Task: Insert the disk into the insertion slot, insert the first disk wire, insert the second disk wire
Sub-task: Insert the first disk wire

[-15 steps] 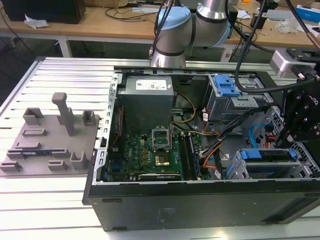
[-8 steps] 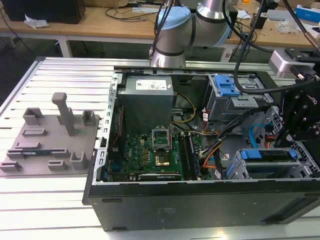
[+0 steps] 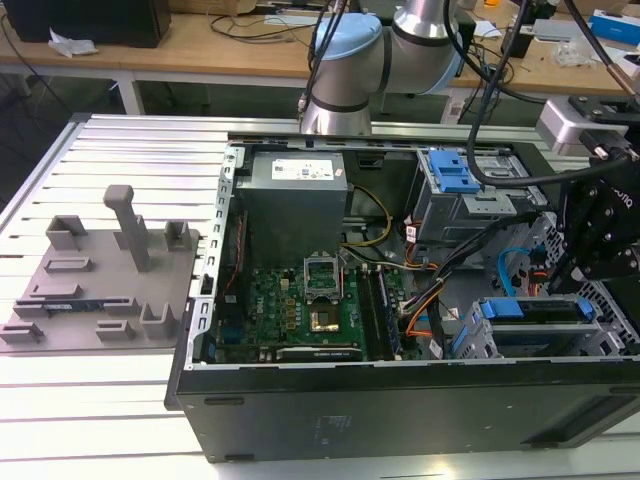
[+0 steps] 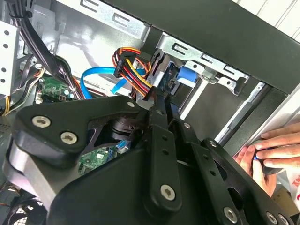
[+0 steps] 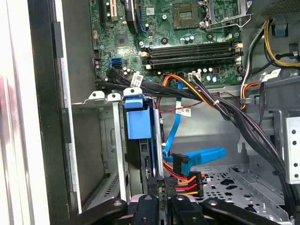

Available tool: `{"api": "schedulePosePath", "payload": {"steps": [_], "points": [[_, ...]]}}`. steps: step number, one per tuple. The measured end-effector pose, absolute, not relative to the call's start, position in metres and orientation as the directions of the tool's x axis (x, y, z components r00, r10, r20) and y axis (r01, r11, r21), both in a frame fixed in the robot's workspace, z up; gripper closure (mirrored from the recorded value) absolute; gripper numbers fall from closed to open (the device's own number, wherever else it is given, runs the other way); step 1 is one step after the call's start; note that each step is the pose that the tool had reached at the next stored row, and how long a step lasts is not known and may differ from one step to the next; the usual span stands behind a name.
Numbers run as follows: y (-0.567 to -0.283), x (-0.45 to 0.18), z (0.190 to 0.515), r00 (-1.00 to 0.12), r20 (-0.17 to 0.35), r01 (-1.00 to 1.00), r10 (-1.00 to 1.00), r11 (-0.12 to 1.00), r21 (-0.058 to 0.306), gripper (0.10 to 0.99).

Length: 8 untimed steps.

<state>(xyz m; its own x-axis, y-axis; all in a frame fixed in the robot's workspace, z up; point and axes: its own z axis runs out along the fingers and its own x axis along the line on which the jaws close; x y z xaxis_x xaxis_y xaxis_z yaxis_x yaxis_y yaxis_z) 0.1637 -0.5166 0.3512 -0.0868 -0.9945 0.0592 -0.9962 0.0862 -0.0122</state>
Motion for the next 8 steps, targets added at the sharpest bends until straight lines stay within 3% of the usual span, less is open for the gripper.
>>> {"api": "schedulePosePath", "payload": {"steps": [8], "points": [[-0.5204, 0.1642, 0.3504, -0.087, 0.059, -0.996, -0.994, 0.086, -0.012, 0.918]]}}
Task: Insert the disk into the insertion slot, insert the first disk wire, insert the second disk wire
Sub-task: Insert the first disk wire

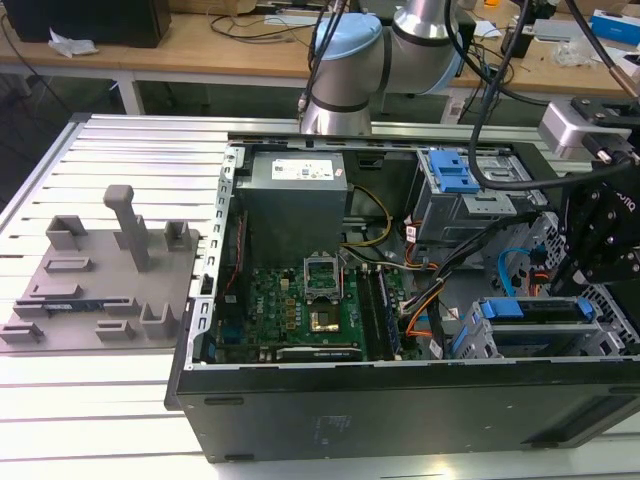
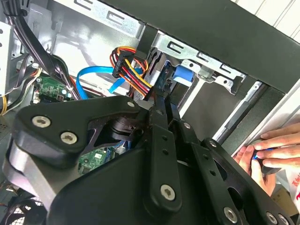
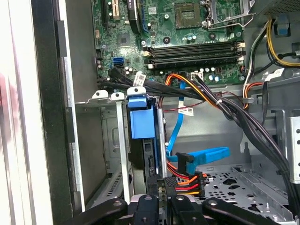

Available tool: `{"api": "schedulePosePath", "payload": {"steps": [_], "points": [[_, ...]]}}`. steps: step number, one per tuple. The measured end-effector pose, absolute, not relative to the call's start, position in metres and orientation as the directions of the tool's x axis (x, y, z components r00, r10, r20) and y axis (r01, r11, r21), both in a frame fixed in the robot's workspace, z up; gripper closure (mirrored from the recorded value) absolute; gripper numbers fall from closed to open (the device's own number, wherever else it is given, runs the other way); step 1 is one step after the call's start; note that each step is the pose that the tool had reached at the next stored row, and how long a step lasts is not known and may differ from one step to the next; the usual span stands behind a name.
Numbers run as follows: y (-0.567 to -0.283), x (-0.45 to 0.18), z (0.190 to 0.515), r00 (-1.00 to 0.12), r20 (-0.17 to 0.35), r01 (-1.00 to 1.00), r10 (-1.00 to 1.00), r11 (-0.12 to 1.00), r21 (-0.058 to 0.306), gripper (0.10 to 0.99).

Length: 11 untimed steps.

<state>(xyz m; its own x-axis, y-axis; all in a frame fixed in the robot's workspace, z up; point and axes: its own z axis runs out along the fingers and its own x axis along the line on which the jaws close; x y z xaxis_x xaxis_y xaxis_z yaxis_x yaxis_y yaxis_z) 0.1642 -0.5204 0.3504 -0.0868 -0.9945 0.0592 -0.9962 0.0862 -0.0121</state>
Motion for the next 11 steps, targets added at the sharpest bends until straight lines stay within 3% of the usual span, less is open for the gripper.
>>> {"api": "schedulePosePath", "payload": {"steps": [11], "points": [[-0.5215, 0.1642, 0.3484, -0.087, 0.059, -0.996, -0.994, 0.086, -0.012, 0.918]]}}
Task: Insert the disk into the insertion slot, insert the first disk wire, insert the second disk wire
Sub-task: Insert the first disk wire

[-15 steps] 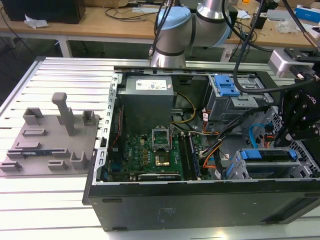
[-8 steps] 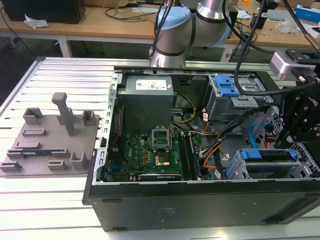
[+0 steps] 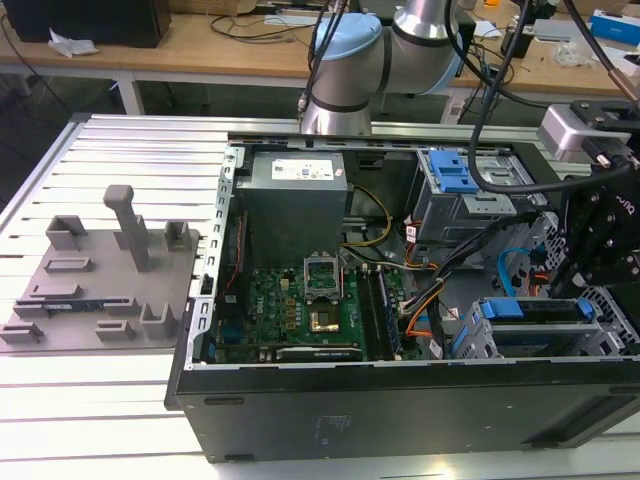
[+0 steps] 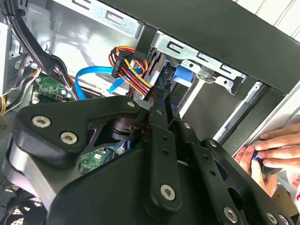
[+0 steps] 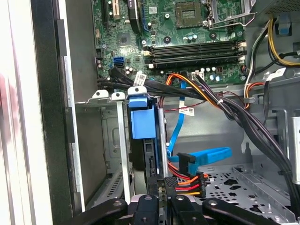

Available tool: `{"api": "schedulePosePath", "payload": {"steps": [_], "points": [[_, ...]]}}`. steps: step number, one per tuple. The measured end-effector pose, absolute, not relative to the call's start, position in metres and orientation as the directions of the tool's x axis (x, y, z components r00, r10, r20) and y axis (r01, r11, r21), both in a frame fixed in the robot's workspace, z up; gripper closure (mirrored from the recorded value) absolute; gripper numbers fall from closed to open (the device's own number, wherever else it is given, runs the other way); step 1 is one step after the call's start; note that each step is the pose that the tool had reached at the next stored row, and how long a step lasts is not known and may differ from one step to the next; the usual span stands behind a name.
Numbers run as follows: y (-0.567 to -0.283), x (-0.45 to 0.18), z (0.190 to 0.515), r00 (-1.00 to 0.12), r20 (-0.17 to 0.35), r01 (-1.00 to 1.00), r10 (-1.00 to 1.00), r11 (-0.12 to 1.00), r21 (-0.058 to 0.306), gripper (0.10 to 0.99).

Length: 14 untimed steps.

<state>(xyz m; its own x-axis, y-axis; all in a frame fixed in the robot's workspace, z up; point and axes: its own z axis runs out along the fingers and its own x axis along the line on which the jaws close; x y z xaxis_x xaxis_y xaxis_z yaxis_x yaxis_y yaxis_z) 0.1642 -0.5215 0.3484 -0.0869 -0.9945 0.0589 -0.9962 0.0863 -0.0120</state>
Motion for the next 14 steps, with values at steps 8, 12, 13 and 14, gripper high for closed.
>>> {"api": "schedulePosePath", "payload": {"steps": [8, 12, 13, 14], "points": [[-0.5237, 0.1642, 0.3456, -0.087, 0.059, -0.996, -0.994, 0.086, -0.012, 0.918], [-0.5243, 0.1642, 0.3428, -0.087, 0.059, -0.996, -0.994, 0.086, -0.012, 0.918], [-0.5244, 0.1642, 0.342, -0.087, 0.059, -0.996, -0.994, 0.086, -0.012, 0.918], [-0.5244, 0.1642, 0.3415, -0.087, 0.059, -0.996, -0.994, 0.086, -0.012, 0.918]]}}
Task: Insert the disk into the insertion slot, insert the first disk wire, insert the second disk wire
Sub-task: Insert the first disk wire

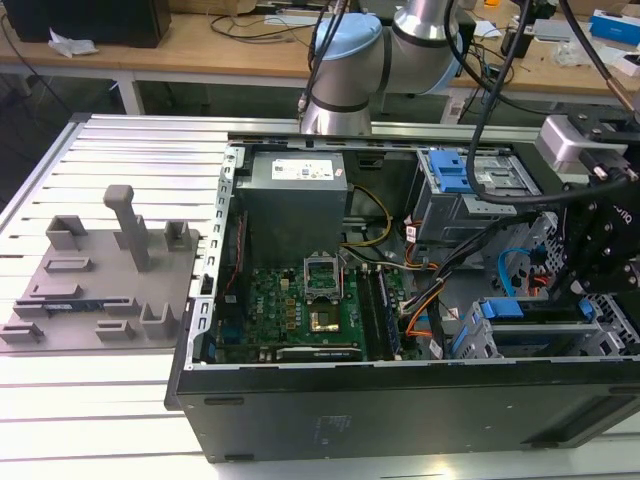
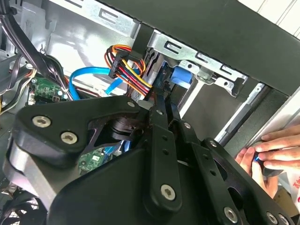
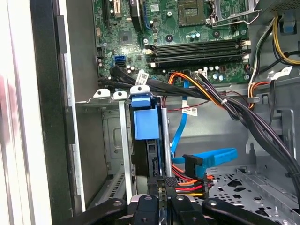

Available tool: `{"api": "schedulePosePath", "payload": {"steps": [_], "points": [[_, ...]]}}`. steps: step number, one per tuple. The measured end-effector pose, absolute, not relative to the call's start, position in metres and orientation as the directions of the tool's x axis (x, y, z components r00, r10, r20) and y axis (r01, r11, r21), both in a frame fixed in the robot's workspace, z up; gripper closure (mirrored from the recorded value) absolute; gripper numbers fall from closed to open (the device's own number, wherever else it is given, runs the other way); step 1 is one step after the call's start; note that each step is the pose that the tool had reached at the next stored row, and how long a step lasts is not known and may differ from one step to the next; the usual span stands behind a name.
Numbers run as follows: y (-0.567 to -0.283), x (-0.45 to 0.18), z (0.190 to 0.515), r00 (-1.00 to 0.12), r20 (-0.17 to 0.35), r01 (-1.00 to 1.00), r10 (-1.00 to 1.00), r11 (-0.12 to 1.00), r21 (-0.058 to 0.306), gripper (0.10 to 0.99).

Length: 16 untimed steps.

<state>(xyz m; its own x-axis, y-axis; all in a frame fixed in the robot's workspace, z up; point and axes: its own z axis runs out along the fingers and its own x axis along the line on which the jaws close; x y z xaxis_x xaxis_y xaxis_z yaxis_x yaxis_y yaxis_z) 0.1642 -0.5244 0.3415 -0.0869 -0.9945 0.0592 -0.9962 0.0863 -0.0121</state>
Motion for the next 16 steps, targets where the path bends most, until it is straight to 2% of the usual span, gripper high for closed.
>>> {"api": "schedulePosePath", "payload": {"steps": [7, 8, 9, 10, 16], "points": [[-0.525, 0.164, 0.335, -0.087, 0.059, -0.996, -0.994, 0.087, -0.012, 0.906], [-0.525, 0.164, 0.335, -0.087, 0.059, -0.996, -0.994, 0.087, -0.012, 0.851], [-0.525, 0.164, 0.337, -0.087, 0.059, -0.996, -0.994, 0.086, -0.012, 0.851], [-0.525, 0.164, 0.339, -0.087, 0.059, -0.996, -0.994, 0.086, -0.012, 0.78], [-0.522, 0.164, 0.356, -0.087, 0.061, -0.996, -0.994, 0.086, -0.012, 0.78]]}}
